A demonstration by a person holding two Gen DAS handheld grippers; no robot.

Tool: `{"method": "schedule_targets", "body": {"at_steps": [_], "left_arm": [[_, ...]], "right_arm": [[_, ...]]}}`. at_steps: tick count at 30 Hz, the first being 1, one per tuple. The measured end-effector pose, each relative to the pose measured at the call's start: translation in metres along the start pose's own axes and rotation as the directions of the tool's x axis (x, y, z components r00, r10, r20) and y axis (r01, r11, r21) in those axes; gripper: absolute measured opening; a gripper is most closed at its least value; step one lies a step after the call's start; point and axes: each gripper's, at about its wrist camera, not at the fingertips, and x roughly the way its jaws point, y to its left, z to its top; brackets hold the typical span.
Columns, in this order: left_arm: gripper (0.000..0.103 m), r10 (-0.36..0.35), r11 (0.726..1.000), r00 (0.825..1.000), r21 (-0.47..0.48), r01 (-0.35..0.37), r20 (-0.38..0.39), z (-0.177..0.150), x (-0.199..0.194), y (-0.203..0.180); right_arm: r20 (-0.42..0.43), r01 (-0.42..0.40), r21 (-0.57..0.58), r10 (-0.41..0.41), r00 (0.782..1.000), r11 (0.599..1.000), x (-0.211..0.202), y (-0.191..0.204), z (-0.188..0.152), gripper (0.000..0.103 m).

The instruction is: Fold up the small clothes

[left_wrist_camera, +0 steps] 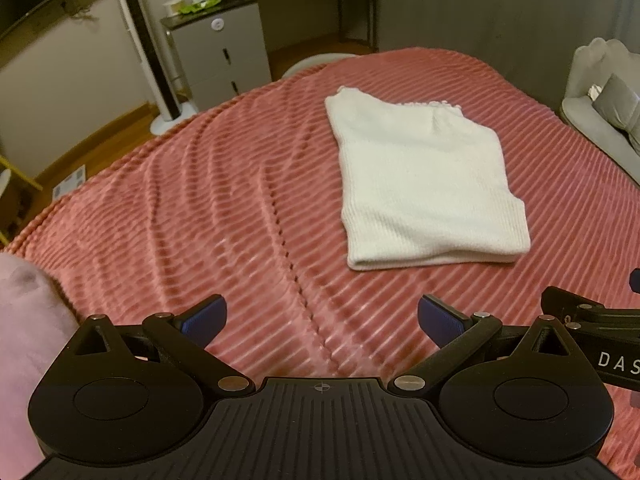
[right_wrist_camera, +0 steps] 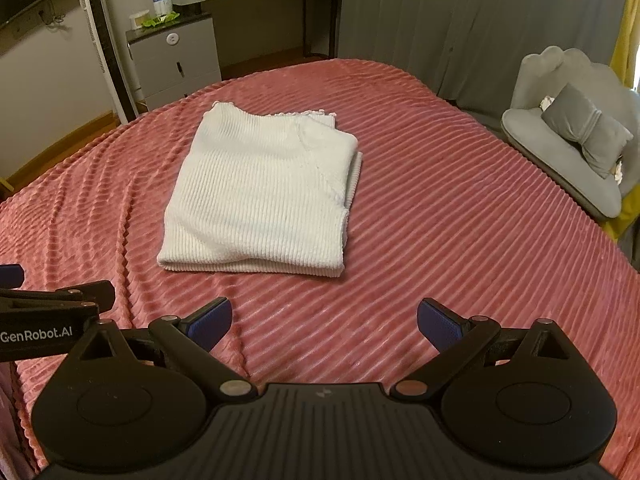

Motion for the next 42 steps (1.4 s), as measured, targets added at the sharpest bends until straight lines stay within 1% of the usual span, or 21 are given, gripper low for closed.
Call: {"method": "schedule_targets", "body": {"at_steps": [7, 42], "left_arm": [[0.103, 0.006, 1.000, 1.000, 0.018, -0.006, 0.004, -0.0005, 0.0002, -0.0010], [0.103, 0.017, 0.999, 1.000, 0.040, -0.018, 0.027, 0.0008, -0.0038, -0.0057]], "right_arm": [[0.004, -0.005, 0.003, 0.005, 1.000, 1.000, -0.0001, 0.0003, 0.0004, 0.099], [0.028, -0.018, 0.014, 0.018, 0.999, 1.000, -0.0035, -0.0007, -0.0007, 0.099]]}}
